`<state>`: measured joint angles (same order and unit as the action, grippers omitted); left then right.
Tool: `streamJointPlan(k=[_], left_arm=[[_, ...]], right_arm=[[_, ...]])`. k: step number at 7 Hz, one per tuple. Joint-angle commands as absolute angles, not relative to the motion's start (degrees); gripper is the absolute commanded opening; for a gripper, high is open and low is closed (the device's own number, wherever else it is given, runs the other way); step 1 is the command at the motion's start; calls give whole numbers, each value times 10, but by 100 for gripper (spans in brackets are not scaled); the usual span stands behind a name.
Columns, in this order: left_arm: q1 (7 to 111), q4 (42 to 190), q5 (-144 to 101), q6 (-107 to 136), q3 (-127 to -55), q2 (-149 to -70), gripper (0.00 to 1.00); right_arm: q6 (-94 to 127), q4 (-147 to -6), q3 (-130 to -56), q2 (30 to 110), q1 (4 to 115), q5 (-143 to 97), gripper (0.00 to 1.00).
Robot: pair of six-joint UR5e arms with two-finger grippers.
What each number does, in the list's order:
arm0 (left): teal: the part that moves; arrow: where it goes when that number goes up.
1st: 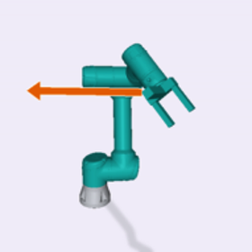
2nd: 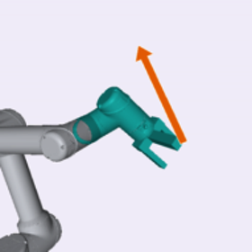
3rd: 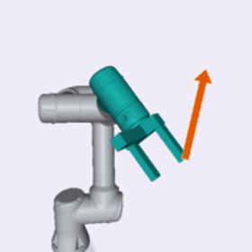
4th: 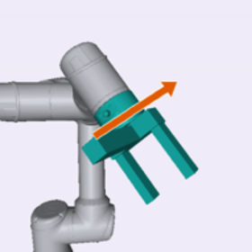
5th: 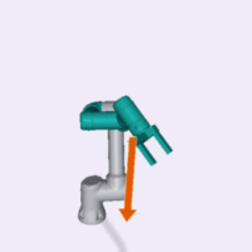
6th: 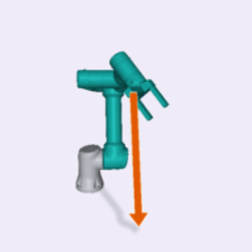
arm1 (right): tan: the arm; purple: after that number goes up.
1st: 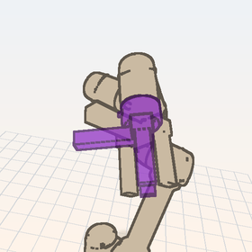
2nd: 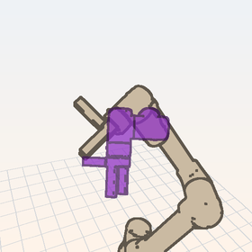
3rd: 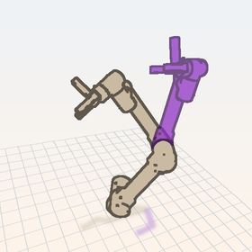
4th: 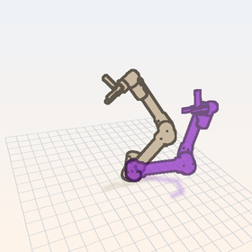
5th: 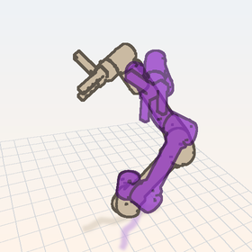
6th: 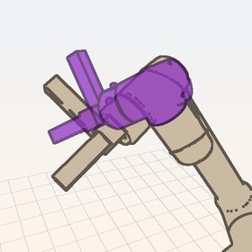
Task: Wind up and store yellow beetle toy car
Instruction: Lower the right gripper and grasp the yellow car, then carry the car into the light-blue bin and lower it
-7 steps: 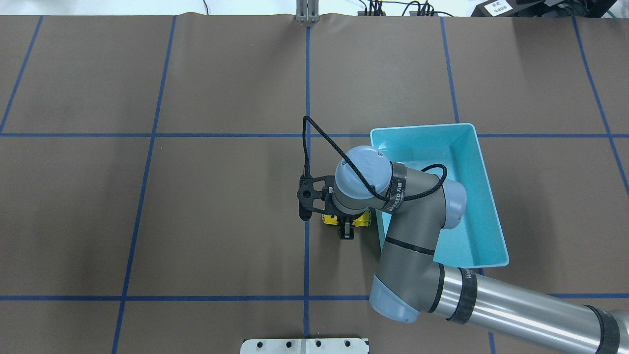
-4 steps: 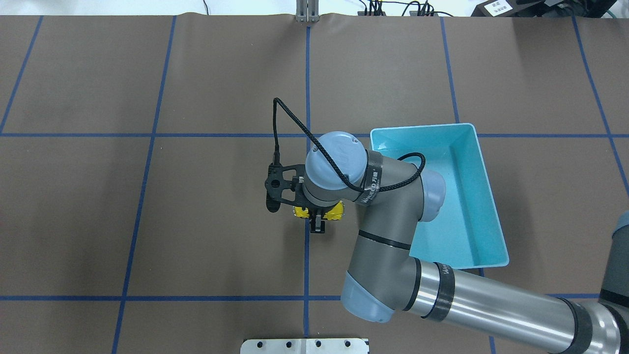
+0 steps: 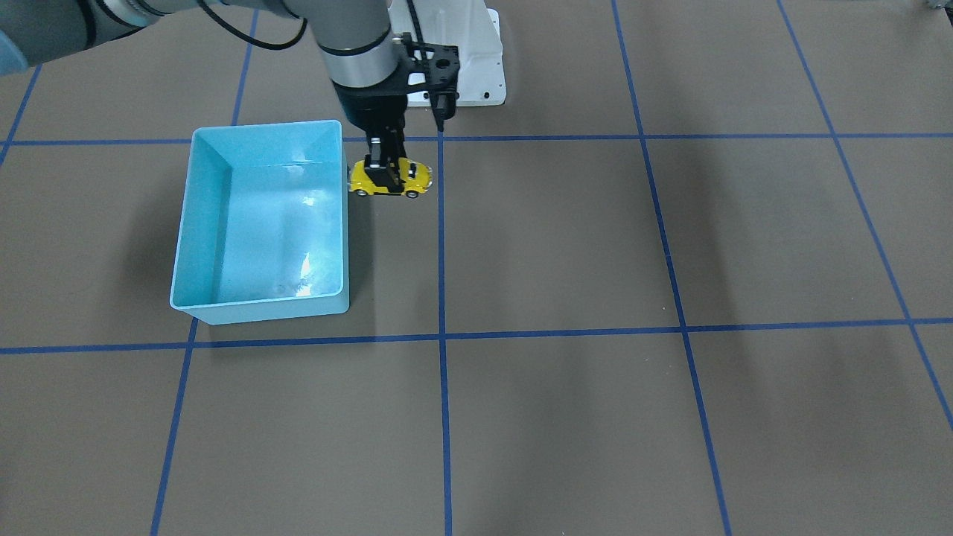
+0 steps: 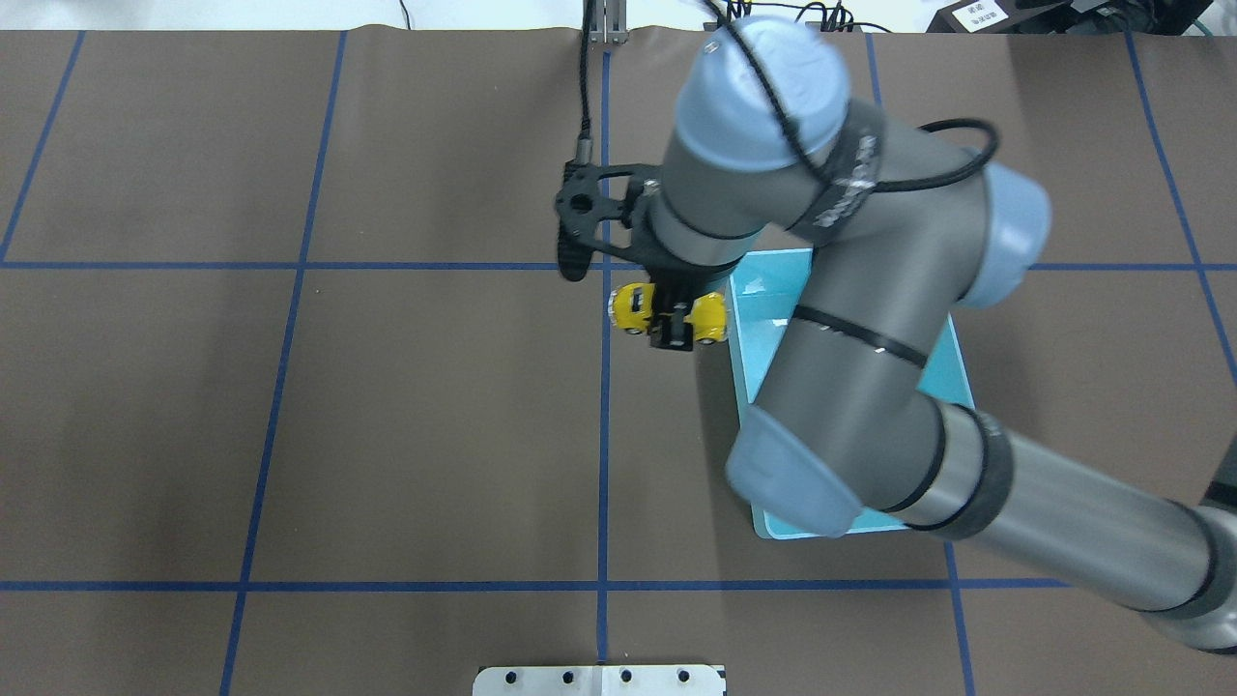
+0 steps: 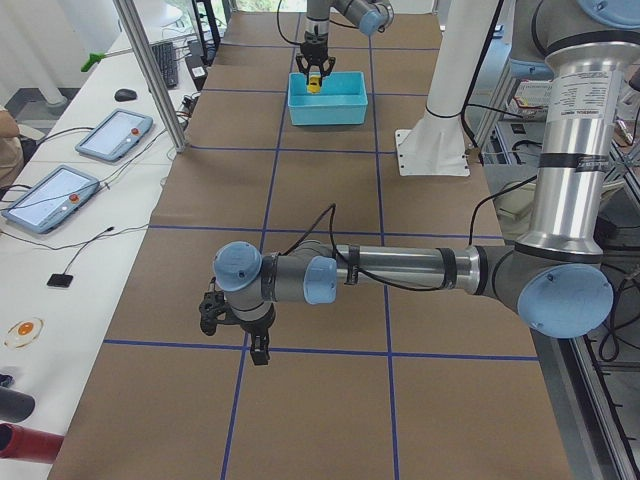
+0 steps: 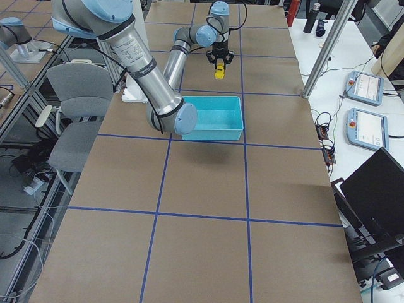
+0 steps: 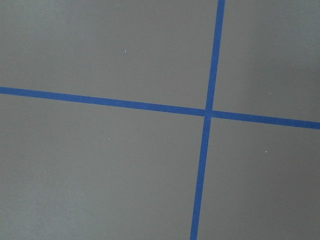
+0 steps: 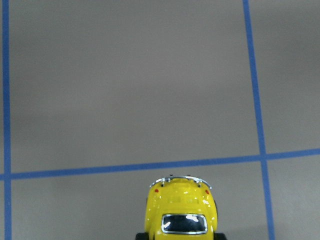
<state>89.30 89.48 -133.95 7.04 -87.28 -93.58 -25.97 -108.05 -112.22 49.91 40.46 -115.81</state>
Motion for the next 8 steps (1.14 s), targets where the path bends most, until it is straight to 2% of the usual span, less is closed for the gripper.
streamJointPlan(k=[1,4,6,8], left_arm=[[893,895,-1339,71,-873,-938,100],[893,895,-1339,71,-873,-938,100],[893,896,-1339,71,-874,-938,100],[893,896,-1339,71,-873,-938,100]], right_arm=[[-385,-1070,-1156,596,460,-1187,0],[-401,-971,-1111,680,416,-1181,0],[-400,-913,-1056,689,375,-1176,0],[-399,-901,-1045,698,364,-1174,0]])
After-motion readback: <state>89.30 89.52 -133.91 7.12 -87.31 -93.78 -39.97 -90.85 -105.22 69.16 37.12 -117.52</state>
